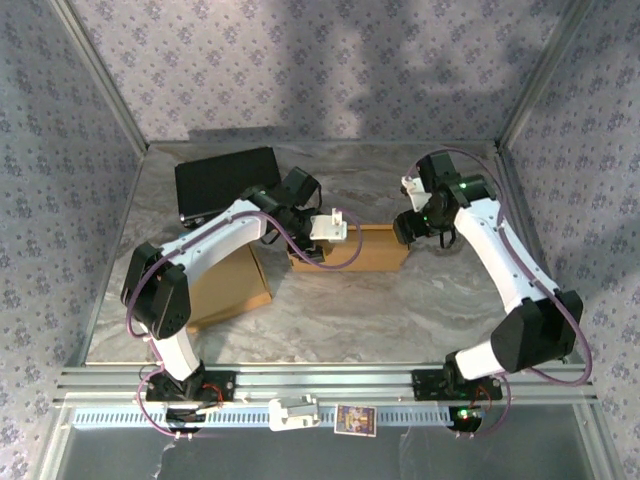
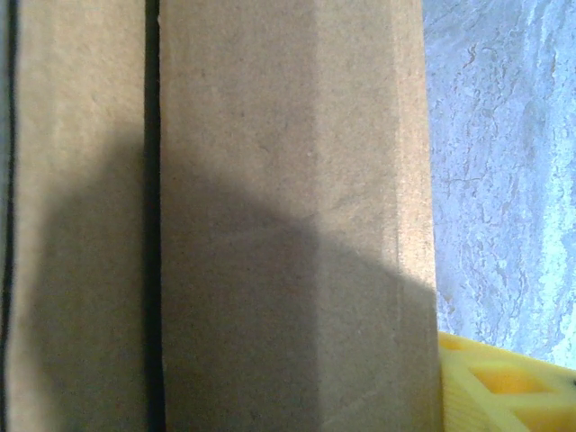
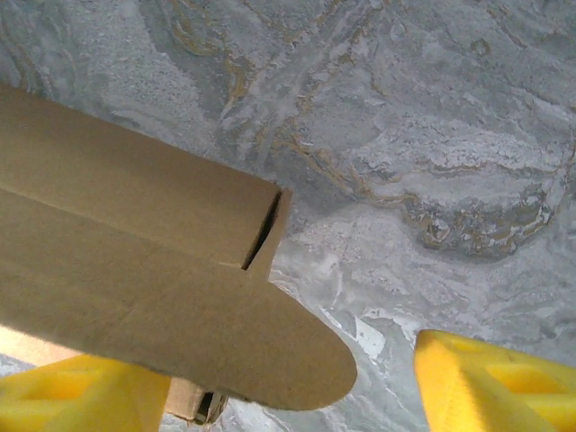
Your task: Fold the paper box
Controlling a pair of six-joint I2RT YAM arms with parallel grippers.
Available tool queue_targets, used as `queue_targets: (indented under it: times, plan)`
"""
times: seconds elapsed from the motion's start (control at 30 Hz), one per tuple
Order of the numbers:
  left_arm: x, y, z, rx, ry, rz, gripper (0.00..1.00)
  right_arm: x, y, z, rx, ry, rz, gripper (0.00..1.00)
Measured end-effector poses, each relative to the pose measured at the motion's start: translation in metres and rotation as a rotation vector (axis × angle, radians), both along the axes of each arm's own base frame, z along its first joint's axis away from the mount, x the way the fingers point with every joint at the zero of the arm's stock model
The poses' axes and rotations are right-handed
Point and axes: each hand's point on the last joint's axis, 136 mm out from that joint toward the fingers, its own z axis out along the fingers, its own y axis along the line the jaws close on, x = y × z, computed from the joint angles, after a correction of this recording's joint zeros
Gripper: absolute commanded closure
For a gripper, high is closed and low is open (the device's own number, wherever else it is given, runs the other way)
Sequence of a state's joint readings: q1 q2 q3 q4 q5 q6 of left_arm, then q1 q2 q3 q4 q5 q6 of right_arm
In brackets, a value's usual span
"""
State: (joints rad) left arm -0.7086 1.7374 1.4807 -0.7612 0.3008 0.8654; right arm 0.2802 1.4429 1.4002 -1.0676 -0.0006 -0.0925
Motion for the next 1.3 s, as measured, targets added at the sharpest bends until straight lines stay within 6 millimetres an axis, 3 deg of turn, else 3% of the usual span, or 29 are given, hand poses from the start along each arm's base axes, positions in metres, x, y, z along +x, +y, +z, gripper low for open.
queue_targets:
  times: [0.23,0.53,0.73,0.93,1.3]
  plan:
    - [0.0,0.0,0.0,-0.002,0.0,-0.003,0.35,-0.001,0.0,-0.011,-0.008,0.011,-0.016,0.46]
    - [0.0,-0.001,0.001,-0.003,-0.001,-0.003,0.37,-0.001,0.0,-0.009,-0.013,0.002,-0.022,0.47]
    - [0.001,-0.001,0.001,-0.001,0.001,-0.001,0.37,0.002,0.001,0.011,0.001,-0.055,-0.015,0.47]
    - [0.005,-0.003,0.001,-0.003,0.0,-0.001,0.37,0.002,-0.002,0.012,-0.014,-0.064,-0.006,0.5]
    - [0.005,-0.003,0.001,-0.002,0.0,-0.001,0.37,0.005,0.0,0.005,-0.045,-0.056,0.024,0.71]
